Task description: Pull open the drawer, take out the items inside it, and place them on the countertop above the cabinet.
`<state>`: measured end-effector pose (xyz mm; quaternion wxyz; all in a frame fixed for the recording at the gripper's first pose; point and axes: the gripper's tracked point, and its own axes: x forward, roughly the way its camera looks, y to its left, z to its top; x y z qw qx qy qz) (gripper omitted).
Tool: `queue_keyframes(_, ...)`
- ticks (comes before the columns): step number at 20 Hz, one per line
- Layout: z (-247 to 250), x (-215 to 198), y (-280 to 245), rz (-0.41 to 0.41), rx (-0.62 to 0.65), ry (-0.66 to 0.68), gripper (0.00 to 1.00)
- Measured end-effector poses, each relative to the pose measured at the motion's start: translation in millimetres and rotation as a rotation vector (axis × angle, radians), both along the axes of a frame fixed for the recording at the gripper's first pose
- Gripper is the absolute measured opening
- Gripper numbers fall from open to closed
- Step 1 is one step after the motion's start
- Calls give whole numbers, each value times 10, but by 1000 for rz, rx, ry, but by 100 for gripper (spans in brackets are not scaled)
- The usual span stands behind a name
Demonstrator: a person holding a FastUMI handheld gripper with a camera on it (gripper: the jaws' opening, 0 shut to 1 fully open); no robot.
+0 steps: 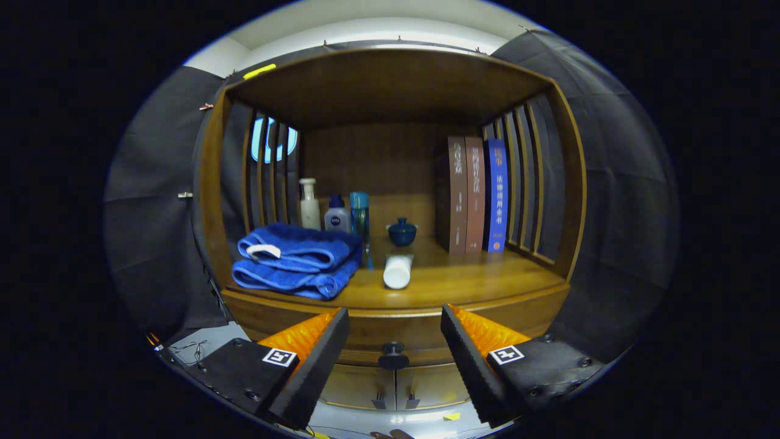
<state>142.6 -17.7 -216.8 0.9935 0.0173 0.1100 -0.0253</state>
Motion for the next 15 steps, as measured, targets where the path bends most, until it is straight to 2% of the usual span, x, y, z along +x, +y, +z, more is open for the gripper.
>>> queue_keyframes(7,1310,-430,1,6,-6,-181,98)
queue_keyframes(11,1674,-710,74,15,27,-196,98)
queue_keyframes(15,1961,-928,143,36,6,-197,99)
